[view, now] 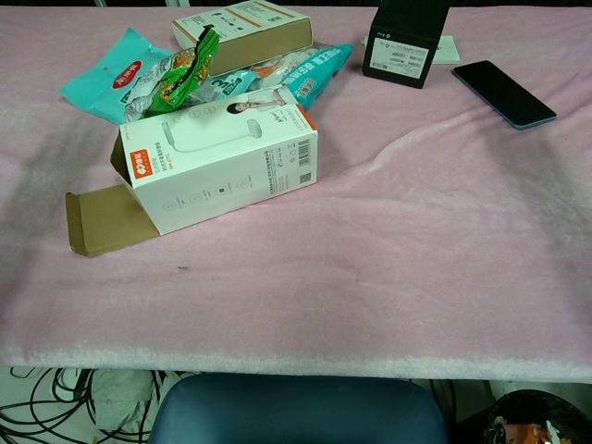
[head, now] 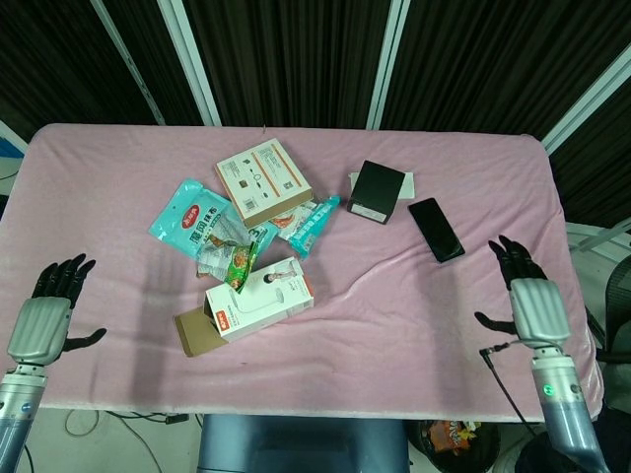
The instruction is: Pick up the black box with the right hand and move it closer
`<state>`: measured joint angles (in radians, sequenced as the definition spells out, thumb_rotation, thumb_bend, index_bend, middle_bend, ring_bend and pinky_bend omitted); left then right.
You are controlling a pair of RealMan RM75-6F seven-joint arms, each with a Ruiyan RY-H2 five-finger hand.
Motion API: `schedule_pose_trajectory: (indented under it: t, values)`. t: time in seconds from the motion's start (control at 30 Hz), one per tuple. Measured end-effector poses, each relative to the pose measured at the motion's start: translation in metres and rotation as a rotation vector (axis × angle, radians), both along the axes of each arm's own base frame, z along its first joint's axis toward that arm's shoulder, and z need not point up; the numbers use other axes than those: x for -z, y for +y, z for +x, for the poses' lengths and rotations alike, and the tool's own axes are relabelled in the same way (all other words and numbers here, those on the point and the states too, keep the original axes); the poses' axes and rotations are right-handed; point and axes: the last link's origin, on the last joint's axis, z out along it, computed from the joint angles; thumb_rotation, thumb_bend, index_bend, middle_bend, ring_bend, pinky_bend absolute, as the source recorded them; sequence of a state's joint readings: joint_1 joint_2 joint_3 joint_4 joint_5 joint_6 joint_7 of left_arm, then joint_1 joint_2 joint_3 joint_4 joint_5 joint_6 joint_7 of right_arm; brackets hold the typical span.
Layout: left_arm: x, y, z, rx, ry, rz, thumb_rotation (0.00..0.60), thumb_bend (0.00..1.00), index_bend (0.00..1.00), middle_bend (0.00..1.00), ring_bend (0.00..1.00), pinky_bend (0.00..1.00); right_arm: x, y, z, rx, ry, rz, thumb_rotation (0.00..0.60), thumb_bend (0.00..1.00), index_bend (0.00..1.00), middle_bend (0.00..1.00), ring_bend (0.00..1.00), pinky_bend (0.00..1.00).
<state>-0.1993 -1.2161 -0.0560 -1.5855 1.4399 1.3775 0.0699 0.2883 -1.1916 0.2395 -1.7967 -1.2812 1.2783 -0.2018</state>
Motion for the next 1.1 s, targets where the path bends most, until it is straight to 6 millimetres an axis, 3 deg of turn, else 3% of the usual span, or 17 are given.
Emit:
schedule_pose_trajectory:
  t: [0.3, 0.6, 1.1]
  values:
    - [0.0, 0.005, -0.002, -0.031, -0.003, 0.009, 0.6, 0.0, 0.0, 0.0, 0.0, 0.0, 0.033, -0.083, 0.056, -0.013, -0.038, 0.058, 0.6, 0.05, 0.0, 0.0, 0.0, 0.23]
    - [0.0, 0.007, -0.002, -0.048, -0.012, 0.007, 0.6, 0.0, 0.0, 0.0, 0.0, 0.0, 0.059, -0.158, 0.088, 0.025, -0.003, 0.094, 0.6, 0.0, 0.0, 0.0, 0.0, 0.22]
    - [0.001, 0.011, -0.005, -0.09, -0.025, 0.003, 0.6, 0.0, 0.0, 0.0, 0.0, 0.0, 0.106, -0.228, 0.1, 0.084, 0.12, 0.127, 0.6, 0.0, 0.0, 0.0, 0.0, 0.2]
